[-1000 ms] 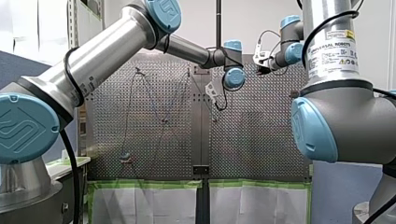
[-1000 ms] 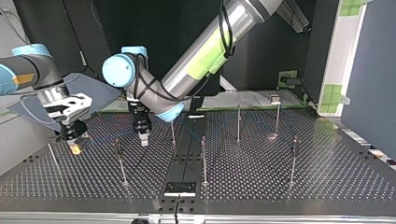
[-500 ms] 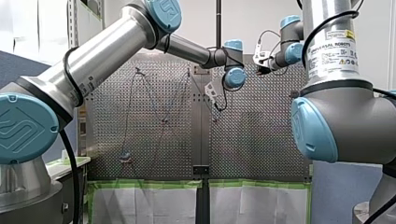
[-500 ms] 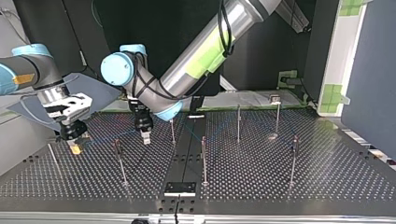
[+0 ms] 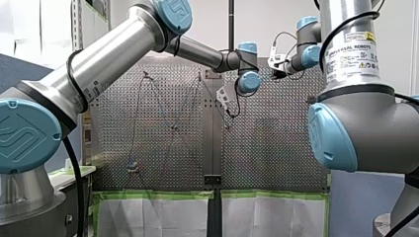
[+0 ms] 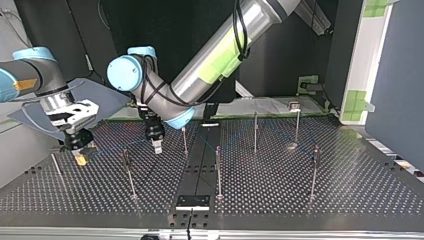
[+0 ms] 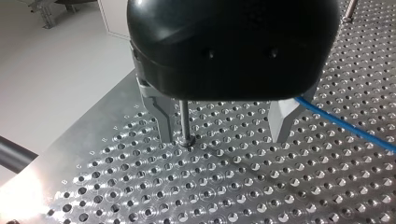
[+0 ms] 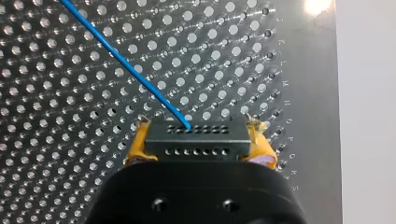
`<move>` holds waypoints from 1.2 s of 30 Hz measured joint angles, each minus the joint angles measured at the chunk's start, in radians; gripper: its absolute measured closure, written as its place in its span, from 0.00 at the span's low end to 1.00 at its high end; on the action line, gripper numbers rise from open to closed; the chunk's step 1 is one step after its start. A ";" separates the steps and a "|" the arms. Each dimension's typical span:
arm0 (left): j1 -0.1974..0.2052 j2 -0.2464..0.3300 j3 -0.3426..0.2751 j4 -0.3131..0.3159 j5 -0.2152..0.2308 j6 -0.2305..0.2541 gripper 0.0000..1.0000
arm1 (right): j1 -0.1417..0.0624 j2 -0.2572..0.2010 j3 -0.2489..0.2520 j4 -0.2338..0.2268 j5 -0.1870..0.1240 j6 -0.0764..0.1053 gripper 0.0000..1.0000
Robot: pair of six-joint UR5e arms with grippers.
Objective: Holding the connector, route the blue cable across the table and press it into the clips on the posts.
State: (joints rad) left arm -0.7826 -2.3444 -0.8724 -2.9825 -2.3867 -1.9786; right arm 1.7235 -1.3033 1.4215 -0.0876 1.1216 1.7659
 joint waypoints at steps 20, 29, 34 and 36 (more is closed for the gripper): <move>-0.003 0.000 0.000 -0.006 -0.015 -0.003 0.00 | 0.000 0.000 0.000 0.000 0.000 0.000 1.00; -0.004 0.000 0.000 -0.007 -0.018 -0.004 0.00 | 0.000 0.000 0.000 0.000 0.000 0.000 1.00; -0.005 0.000 0.000 -0.008 -0.020 -0.005 0.00 | 0.000 0.000 0.000 0.000 0.000 0.000 1.00; -0.005 0.000 0.000 -0.008 -0.020 -0.005 0.00 | 0.000 0.000 0.000 0.000 0.000 0.000 1.00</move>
State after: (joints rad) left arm -0.7873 -2.3444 -0.8726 -2.9906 -2.4070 -1.9835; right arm 1.7235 -1.3033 1.4215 -0.0876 1.1215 1.7659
